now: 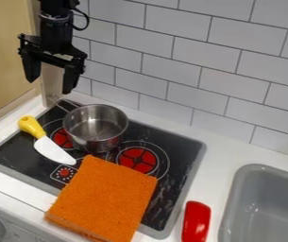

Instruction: Put the knife on top of the foam

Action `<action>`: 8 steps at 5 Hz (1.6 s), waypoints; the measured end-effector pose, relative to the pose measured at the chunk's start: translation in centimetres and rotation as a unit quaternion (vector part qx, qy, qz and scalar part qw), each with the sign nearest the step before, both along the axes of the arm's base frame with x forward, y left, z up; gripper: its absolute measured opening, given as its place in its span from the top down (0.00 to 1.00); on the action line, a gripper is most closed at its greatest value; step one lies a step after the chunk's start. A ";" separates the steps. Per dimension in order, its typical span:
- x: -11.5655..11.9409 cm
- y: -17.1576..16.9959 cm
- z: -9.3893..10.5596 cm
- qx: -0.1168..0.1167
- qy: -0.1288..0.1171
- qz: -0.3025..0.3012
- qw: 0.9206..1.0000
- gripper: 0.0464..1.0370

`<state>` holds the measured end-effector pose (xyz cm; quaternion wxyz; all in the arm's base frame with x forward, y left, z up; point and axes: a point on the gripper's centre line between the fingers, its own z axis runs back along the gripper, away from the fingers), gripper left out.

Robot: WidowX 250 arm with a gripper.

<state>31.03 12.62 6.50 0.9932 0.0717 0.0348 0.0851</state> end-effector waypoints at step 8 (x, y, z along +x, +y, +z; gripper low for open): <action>-5.0 1.2 -4.8 0.004 0.060 0.284 0.957 0.04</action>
